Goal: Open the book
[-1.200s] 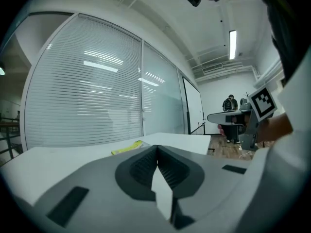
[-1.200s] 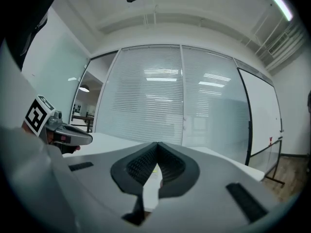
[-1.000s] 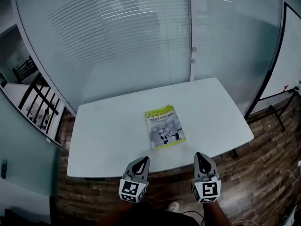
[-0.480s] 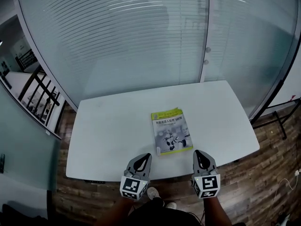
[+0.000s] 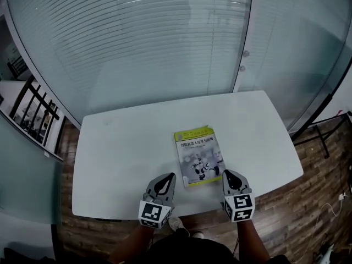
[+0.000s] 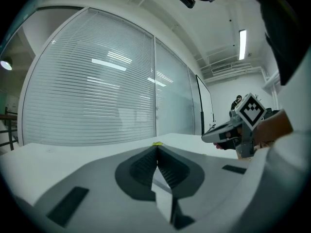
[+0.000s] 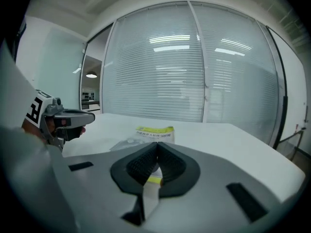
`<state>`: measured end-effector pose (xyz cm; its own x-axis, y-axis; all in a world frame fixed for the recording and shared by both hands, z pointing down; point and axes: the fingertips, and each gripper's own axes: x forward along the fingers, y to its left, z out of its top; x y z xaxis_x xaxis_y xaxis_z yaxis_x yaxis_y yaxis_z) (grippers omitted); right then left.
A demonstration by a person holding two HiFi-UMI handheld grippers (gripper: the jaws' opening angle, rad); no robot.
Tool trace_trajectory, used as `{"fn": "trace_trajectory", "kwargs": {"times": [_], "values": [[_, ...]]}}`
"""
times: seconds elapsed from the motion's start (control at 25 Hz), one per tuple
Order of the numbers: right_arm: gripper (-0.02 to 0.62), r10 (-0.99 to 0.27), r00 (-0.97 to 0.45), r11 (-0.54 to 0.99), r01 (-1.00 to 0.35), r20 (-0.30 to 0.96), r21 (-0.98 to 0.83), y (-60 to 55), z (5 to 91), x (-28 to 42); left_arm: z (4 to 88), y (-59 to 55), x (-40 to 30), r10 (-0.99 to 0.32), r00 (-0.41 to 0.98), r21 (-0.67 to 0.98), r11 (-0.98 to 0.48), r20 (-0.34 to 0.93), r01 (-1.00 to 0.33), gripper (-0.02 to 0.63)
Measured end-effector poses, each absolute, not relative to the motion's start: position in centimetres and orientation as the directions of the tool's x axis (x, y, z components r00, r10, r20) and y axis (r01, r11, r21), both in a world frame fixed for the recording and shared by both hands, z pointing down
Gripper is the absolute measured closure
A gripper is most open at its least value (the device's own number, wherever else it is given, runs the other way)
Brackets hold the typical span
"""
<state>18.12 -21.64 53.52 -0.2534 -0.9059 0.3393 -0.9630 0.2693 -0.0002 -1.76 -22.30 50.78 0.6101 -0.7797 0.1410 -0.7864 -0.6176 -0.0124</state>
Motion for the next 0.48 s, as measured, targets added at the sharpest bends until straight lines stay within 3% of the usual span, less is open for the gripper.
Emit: {"fn": "trace_trajectory", "kwargs": {"times": [0.08,0.16,0.48], "values": [[0.588,-0.892,-0.257,0.268,-0.963,0.372,-0.023,-22.0,54.2,18.2,50.9,-22.4,-1.8,-0.768,0.625,0.000,-0.631,0.138,-0.776,0.595],[0.473,-0.873,-0.276,0.273,-0.960,0.403,-0.065,-22.4,54.8,18.2,50.9,-22.7,-1.9,-0.764,0.632,0.012,-0.636,0.133,-0.771,0.595],[0.458,-0.810,-0.281,0.173,-0.953,0.514,-0.249,-24.4,57.8,19.9,51.0,-23.7,-2.9,-0.770,0.627,0.030,-0.628,0.117,-0.777,0.595]]}}
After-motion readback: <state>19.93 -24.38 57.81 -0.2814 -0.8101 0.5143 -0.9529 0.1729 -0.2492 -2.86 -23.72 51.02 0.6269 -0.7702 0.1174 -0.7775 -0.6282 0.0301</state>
